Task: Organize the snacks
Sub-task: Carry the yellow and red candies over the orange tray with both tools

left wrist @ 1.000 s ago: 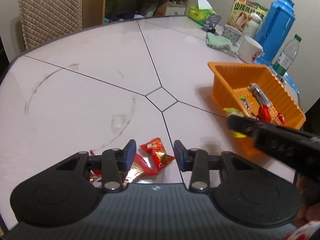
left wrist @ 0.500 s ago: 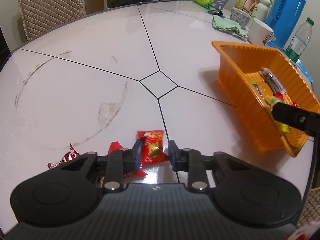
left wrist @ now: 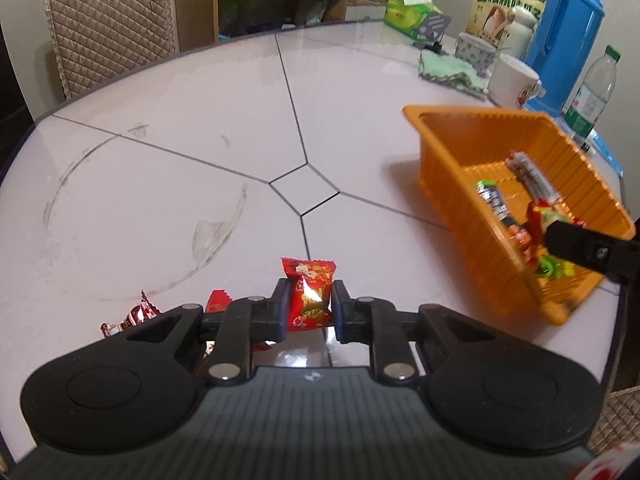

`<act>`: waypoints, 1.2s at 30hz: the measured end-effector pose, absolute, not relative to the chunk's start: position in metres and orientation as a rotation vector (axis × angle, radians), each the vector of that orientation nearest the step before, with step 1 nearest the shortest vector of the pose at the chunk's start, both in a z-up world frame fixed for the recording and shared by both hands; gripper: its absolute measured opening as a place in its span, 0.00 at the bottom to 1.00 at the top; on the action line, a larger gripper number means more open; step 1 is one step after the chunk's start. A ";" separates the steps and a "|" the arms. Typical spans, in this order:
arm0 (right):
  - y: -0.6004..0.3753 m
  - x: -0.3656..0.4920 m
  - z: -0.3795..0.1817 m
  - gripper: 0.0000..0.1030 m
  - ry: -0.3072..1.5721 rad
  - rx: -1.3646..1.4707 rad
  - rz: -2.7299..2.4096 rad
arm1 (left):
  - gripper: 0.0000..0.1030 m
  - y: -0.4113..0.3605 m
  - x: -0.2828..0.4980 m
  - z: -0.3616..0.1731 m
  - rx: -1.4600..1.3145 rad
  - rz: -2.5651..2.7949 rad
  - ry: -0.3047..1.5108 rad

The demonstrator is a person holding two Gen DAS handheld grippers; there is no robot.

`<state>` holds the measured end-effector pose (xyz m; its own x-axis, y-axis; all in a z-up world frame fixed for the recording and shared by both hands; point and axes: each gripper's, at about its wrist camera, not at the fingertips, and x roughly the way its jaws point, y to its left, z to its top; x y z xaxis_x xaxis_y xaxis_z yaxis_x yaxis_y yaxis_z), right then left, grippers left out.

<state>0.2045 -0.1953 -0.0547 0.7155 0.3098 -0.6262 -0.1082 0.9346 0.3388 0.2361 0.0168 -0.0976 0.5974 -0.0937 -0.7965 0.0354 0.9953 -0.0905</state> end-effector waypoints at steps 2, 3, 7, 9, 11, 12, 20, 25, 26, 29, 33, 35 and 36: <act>-0.198 0.203 -0.052 0.21 0.736 0.289 0.244 | 0.18 0.015 0.231 -0.089 -0.079 -0.075 0.913; -0.200 0.202 -0.051 0.21 0.734 0.291 0.249 | 0.18 0.014 0.228 -0.085 -0.085 -0.076 0.905; -0.209 0.199 -0.047 0.21 0.729 0.297 0.262 | 0.18 0.005 0.217 -0.067 -0.098 -0.095 0.871; -0.215 0.197 -0.045 0.21 0.725 0.299 0.263 | 0.18 -0.002 0.214 -0.058 -0.101 -0.107 0.855; -0.221 0.196 -0.043 0.21 0.724 0.302 0.265 | 0.18 -0.010 0.212 -0.049 -0.106 -0.124 0.838; -0.224 0.196 -0.043 0.21 0.723 0.303 0.265 | 0.18 -0.014 0.211 -0.046 -0.107 -0.132 0.830; -0.255 0.199 -0.039 0.21 0.708 0.322 0.258 | 0.18 -0.056 0.216 -0.026 -0.096 -0.196 0.789; -0.278 0.213 -0.035 0.21 0.696 0.322 0.264 | 0.18 -0.081 0.227 -0.021 -0.084 -0.223 0.779; -0.282 0.217 -0.034 0.21 0.694 0.321 0.266 | 0.18 -0.086 0.229 -0.020 -0.082 -0.228 0.777; -0.294 0.229 -0.033 0.21 0.697 0.313 0.287 | 0.18 -0.100 0.238 -0.019 -0.075 -0.241 0.774; -0.310 0.248 -0.036 0.21 0.717 0.317 0.324 | 0.18 -0.114 0.251 -0.022 -0.073 -0.245 0.782; -0.318 0.257 -0.038 0.22 0.719 0.324 0.329 | 0.18 -0.121 0.259 -0.024 -0.074 -0.242 0.790; -0.321 0.261 -0.039 0.22 0.722 0.326 0.340 | 0.18 -0.123 0.263 -0.026 -0.073 -0.240 0.794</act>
<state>0.2605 -0.3206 -0.0394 0.7008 0.4096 -0.5841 -0.1884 0.8959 0.4023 0.2626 -0.1235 -0.0264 0.6755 -0.2402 -0.6971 0.1857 0.9704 -0.1545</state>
